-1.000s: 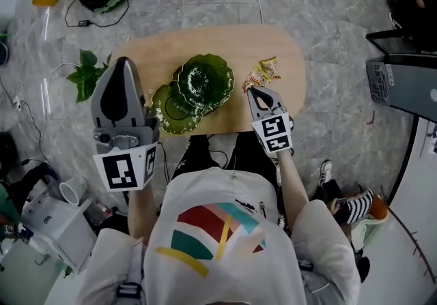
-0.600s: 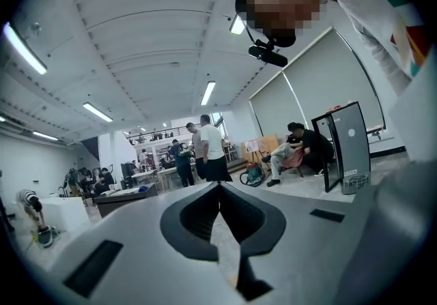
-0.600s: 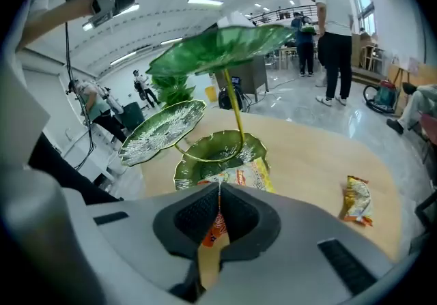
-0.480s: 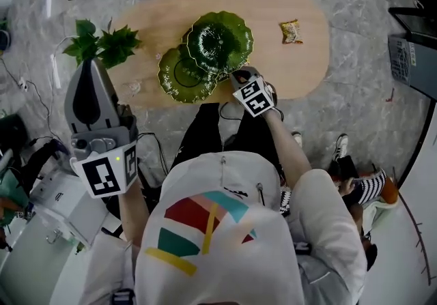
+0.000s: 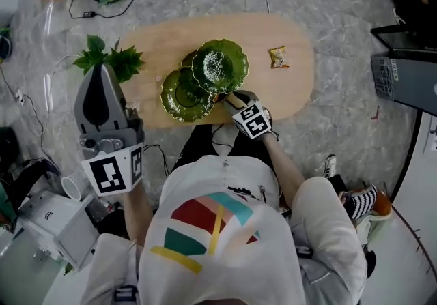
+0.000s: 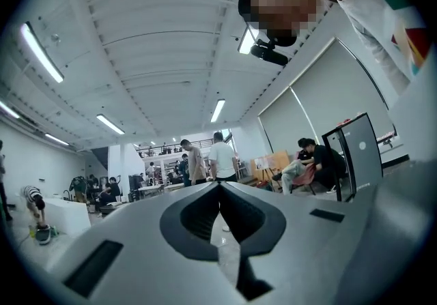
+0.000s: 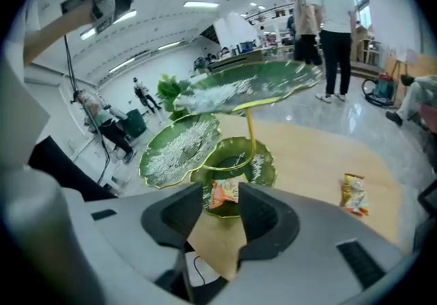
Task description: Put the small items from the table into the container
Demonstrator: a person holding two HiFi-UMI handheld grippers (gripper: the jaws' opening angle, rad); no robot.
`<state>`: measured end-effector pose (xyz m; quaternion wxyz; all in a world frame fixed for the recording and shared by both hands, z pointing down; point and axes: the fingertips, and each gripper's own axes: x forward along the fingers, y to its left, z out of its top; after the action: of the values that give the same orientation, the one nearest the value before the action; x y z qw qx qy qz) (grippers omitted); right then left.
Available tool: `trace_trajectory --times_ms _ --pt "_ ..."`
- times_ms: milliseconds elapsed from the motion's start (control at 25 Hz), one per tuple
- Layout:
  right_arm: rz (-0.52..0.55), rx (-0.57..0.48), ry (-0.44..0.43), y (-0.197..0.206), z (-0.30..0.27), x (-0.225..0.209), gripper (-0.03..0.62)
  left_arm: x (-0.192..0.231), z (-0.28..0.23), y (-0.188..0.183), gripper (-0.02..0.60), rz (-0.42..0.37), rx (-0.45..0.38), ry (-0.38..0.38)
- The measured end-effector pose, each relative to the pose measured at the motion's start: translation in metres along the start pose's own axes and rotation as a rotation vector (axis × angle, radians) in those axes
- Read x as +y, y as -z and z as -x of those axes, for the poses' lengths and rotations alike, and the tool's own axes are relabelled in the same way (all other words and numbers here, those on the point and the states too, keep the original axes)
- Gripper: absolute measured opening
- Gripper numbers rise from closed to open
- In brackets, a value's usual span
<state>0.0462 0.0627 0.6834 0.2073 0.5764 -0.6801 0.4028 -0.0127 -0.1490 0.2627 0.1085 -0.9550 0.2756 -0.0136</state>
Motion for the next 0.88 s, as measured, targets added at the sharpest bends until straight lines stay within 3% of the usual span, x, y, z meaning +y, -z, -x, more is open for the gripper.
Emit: trace_trajectory --times_ms 120,240,320,400,600,880 --pt "-0.092 -0.095 0.138 -0.021 0.049 -0.03 0.164 -0.006 -0.008 -0.015 0.009 0.038 -0.059 0.01" --pt "-0.142 -0.22 0.355 -0.054 0.114 -0.076 0.043 -0.017 -0.019 -0.029 0.009 0.083 -0.114 0.022" --pt "-0.104 -0.29 0.477 -0.085 0.156 -0.1 0.014 -0.025 -0.025 -0.035 0.009 0.11 -0.136 0.027" --pt "-0.03 -0.358 0.544 -0.116 0.191 -0.111 0.014 -0.032 -0.03 -0.038 0.009 0.12 -0.149 0.033" --pt "-0.014 -0.555 0.55 -0.166 0.247 -0.099 0.014 -0.048 -0.03 -0.048 0.009 0.115 -0.166 0.068" --pt "0.023 -0.665 0.534 -0.203 0.267 -0.088 0.014 -0.048 -0.036 -0.067 0.009 0.095 -0.23 0.081"
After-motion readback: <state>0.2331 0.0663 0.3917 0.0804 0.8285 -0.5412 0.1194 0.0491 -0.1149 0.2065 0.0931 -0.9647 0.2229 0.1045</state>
